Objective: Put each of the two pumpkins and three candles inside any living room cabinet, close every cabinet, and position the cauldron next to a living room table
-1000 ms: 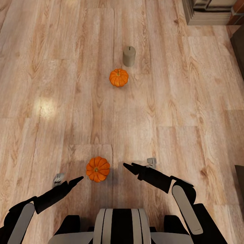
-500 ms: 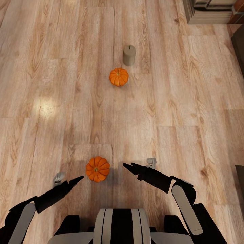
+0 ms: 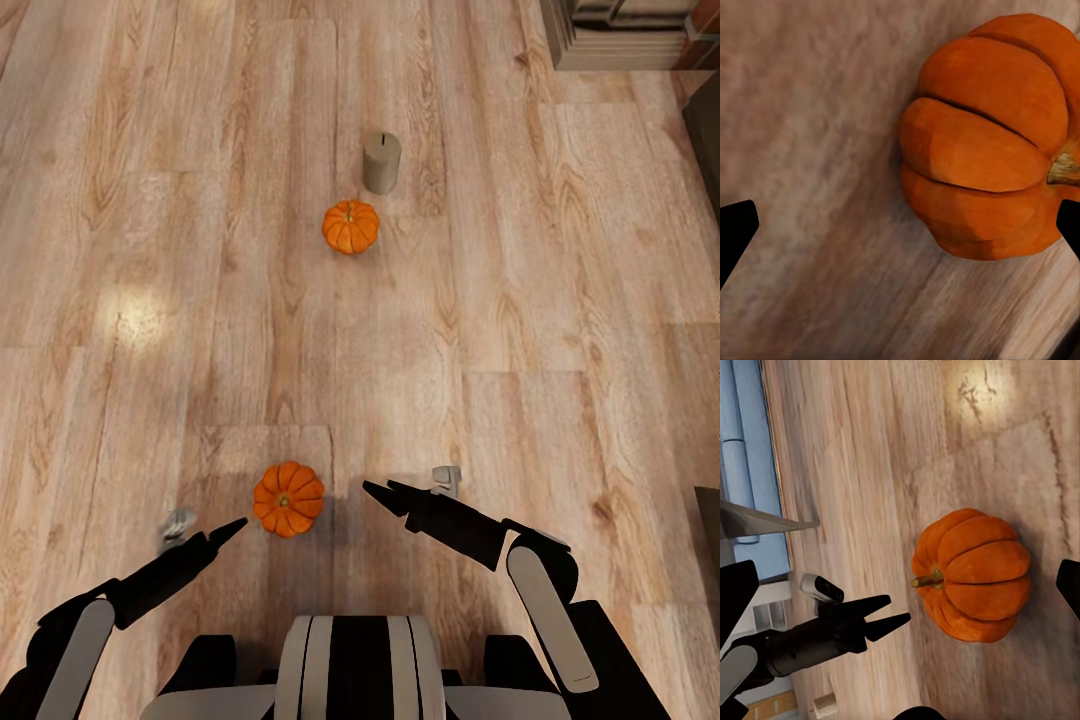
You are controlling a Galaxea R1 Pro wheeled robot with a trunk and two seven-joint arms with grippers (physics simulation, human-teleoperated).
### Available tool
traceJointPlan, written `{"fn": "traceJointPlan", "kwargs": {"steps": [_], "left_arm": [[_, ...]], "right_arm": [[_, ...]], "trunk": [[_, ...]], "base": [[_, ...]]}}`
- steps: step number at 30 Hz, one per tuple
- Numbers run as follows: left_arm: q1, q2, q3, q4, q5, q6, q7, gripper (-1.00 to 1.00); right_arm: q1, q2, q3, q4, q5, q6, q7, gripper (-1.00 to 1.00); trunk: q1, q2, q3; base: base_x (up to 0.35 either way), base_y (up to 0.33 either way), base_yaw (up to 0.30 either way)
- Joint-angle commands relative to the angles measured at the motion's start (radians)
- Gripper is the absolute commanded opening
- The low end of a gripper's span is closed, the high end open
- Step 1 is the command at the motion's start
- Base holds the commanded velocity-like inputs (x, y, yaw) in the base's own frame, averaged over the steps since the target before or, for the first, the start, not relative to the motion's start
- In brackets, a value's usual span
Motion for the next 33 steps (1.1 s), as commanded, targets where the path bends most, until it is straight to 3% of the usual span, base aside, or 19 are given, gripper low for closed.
{"fn": "traceJointPlan", "kwargs": {"steps": [1,33], "left_arm": [[-0.001,-0.001,0.001,0.000,0.003,0.006,-0.001,1.00],[0.000,-0.008,-0.002,0.000,0.003,0.001,-0.001,1.00]], "right_arm": [[0.000,0.000,0.000,0.000,-0.004,0.004,0.000,1.00],[0.000,0.000,0.002,0.000,-0.004,0.004,0.000,1.00]], "trunk": [[0.000,0.000,0.000],[0.000,0.000,0.000]], "base": [[0.000,-0.005,0.000],[0.041,-0.064,0.000]]}}
